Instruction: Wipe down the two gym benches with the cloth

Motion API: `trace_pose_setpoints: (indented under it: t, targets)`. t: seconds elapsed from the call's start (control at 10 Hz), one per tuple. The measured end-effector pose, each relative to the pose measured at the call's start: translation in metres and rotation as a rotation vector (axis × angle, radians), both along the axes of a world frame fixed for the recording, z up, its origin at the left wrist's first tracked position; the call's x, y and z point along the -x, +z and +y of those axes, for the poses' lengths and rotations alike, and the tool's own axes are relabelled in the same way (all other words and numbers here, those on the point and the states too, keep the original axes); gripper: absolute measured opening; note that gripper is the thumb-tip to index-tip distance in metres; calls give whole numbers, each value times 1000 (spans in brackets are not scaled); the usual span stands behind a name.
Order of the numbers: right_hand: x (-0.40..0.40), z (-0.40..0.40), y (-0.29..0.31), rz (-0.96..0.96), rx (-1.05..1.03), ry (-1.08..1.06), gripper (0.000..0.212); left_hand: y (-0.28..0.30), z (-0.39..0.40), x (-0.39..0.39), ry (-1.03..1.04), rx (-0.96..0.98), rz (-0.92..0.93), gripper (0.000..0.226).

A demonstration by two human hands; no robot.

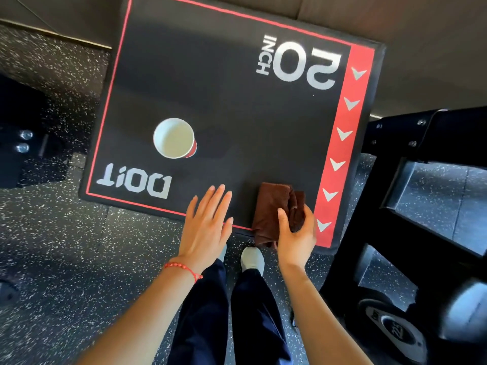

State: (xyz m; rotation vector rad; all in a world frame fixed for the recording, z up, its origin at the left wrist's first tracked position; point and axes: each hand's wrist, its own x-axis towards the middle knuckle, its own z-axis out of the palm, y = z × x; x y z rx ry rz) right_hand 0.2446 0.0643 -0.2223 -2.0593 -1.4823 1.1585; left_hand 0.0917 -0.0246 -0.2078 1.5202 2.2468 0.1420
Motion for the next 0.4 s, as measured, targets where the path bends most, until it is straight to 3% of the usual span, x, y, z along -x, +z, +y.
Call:
trace_pose_setpoints:
  t: [0.4]
  targets:
    - [2,-13,103,-37,-88,509,45,107,-40,-5,156,-48,92,52]
